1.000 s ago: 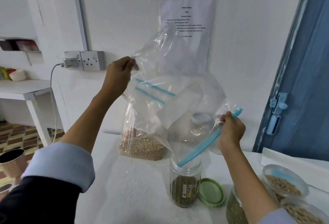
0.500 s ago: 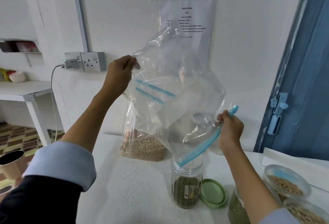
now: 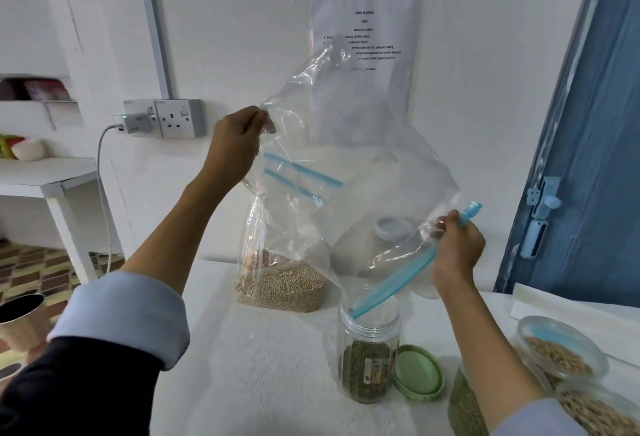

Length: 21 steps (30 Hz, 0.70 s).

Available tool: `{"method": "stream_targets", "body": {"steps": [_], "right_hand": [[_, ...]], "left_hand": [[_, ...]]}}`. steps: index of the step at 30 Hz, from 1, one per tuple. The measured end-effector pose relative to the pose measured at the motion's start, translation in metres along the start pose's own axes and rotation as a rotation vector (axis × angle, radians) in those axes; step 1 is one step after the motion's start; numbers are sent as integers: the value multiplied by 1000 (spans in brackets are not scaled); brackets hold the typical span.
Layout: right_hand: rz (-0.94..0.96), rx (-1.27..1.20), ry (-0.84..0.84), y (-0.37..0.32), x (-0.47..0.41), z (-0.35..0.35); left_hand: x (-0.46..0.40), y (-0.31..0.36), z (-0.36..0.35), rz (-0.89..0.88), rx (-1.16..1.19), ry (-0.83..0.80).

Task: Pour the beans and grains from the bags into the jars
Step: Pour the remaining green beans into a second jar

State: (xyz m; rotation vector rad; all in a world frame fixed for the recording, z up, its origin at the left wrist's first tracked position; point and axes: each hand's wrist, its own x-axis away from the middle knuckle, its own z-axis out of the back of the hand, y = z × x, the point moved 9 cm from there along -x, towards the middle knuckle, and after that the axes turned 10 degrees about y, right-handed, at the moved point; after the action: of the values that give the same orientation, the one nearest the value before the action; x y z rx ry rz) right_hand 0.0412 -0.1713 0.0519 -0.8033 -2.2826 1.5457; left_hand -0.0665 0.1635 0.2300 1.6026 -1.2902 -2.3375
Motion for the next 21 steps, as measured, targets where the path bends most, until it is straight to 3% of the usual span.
{"method": "stream_targets", "body": {"steps": [21], "right_hand": [[30,8,9,-2,0,4]], "left_hand": [[-4,-19,9,-12,6,-11]]}}
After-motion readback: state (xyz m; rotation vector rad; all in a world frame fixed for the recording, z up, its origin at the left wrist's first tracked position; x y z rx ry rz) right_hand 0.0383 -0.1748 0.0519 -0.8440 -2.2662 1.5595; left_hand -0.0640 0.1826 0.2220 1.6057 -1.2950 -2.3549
